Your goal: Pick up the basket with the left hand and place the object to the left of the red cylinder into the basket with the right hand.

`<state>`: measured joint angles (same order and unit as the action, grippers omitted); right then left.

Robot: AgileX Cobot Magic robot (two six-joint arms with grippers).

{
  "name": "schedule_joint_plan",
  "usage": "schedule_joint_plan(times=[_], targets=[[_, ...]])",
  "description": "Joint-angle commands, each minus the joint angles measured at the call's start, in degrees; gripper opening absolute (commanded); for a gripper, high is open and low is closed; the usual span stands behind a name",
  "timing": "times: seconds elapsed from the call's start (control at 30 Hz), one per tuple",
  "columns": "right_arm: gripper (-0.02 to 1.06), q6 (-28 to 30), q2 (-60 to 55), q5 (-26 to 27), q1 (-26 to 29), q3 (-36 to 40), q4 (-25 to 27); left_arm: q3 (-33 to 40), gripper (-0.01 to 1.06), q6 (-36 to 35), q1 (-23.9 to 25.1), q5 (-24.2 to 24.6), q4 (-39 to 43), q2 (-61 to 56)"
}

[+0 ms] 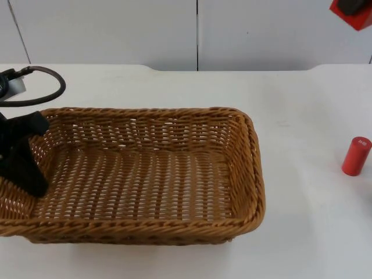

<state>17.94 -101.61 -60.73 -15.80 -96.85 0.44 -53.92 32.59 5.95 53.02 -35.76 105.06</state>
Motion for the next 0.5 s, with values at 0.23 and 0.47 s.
schedule_joint_plan(times=[0.23, 0.47], targets=[[0.00, -2.47, 1.87, -2.24, -6.67, -0.23, 1.20, -0.05, 0.00, 0.75, 0.15, 1.09, -2.23, -0.29], [0.00, -2.47, 1.87, 1.12, -17.61, 2.16, 1.20, -0.05, 0.00, 0.75, 0.15, 1.09, -2.35, -0.29]])
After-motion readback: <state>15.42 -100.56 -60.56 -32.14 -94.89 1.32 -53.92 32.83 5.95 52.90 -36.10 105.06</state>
